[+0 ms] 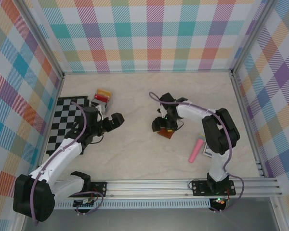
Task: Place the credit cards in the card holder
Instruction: Move the card holder to the bottom-center of the table.
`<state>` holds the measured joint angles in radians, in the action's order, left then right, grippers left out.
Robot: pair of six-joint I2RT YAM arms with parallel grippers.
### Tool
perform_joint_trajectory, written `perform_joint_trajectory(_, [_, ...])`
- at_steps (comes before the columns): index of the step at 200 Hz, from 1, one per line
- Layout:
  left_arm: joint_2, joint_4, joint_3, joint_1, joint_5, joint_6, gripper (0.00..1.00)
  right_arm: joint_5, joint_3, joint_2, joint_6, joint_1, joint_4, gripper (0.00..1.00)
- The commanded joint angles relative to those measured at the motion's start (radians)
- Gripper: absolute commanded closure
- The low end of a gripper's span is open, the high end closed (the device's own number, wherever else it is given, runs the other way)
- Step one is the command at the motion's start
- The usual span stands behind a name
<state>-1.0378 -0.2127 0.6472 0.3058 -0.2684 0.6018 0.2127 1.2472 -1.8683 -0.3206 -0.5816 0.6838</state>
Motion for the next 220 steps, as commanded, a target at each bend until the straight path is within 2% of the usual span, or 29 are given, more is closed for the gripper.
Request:
perform_joint_trajectory(1, [0.022,-0.007,-0.023,0.013,-0.009,0.018,0.00,0.025,-0.078,0.101,-0.047,-0.044,-0.043,0.28])
perform_joint_trajectory(13, [0.020,0.003,-0.028,0.017,-0.018,0.022,0.00,0.004,-0.095,0.158,-0.052,-0.046,-0.054,0.29])
perform_joint_trajectory(31, [0.007,0.015,-0.027,0.030,-0.026,0.028,0.00,-0.095,-0.100,0.242,-0.058,-0.041,-0.055,0.30])
perform_joint_trajectory(55, [-0.027,0.026,-0.013,0.058,-0.036,0.036,0.02,-0.165,-0.107,0.288,-0.128,0.018,-0.074,0.36])
perform_joint_trajectory(72, [-0.058,0.032,0.001,0.086,-0.035,0.037,0.03,-0.139,-0.108,0.258,-0.164,0.059,-0.085,0.40])
perform_joint_trajectory(100, [-0.108,0.035,0.017,0.141,-0.025,0.044,0.06,-0.062,-0.097,0.172,-0.164,0.060,-0.095,0.44])
perform_joint_trajectory(149, [-0.186,0.077,0.019,0.185,-0.035,0.103,0.12,0.018,-0.125,0.065,-0.135,-0.007,-0.096,0.48])
perform_joint_trajectory(186, [-0.250,0.095,0.037,0.225,-0.053,0.111,0.18,0.080,-0.189,0.078,-0.110,-0.096,-0.158,0.50])
perform_joint_trajectory(220, [-0.295,0.130,0.027,0.277,-0.059,0.141,0.23,0.027,-0.205,0.183,-0.128,-0.110,-0.164,0.50])
